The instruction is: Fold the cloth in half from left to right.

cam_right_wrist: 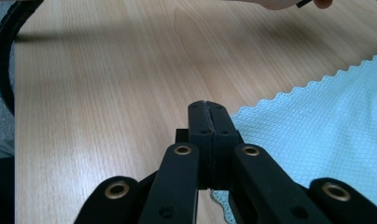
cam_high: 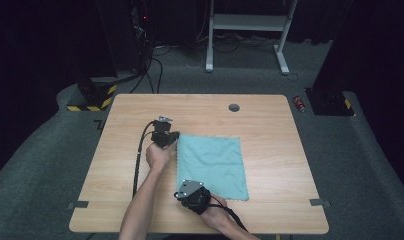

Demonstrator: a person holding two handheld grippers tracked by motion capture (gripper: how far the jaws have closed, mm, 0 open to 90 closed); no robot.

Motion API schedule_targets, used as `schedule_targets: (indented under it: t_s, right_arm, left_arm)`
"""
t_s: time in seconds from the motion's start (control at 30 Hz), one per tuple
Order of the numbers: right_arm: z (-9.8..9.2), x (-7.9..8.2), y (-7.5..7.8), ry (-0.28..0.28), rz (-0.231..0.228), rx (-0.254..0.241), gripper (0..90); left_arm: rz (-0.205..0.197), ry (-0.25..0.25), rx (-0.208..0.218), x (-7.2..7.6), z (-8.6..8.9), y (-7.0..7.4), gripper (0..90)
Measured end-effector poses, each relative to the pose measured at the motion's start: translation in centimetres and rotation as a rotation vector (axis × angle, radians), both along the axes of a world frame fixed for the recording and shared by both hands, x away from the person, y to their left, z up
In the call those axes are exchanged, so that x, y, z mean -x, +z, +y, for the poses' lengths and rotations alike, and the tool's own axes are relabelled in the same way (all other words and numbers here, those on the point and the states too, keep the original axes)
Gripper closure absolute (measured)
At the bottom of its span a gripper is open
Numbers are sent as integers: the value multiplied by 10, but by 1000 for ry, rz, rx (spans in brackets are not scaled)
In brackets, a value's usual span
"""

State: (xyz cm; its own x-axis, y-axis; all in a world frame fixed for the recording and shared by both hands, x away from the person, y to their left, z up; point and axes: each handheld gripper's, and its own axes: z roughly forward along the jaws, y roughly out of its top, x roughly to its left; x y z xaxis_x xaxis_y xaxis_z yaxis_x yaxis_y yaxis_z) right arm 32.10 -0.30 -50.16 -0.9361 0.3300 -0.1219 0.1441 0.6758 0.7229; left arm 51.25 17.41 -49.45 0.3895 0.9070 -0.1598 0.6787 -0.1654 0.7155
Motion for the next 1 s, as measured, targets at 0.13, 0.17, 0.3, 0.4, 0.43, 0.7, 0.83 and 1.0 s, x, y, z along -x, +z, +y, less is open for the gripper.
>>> schedule_targets:
  t_s: [0.13,0.17,0.3,0.4,0.43,0.7,0.83,1.0]
  right_arm:
    - [4,-1,3,4,2,-4,900]
    - [5,-2,4,7,3,-3,900]
    - [12,-5,9,17,10,-20,900]
    - [17,-5,14,29,9,-40,900]
    - [19,-5,16,34,6,-51,900]
    - [19,-5,28,40,6,-119,900]
    - [9,-5,30,23,0,-130,900]
    - [-9,-5,24,-15,11,-134,900]
  left_arm:
    - [-9,-21,-9,-1,5,6,900]
    - [-15,-22,-3,-1,6,8,900]
    - [-42,-14,-5,2,15,20,900]
    - [-51,2,-6,5,27,28,900]
    - [-51,10,-5,6,32,30,900]
    - [-69,17,-7,11,40,48,900]
    - [-82,-3,4,7,26,46,900]
    - [-61,-25,7,1,9,34,900]
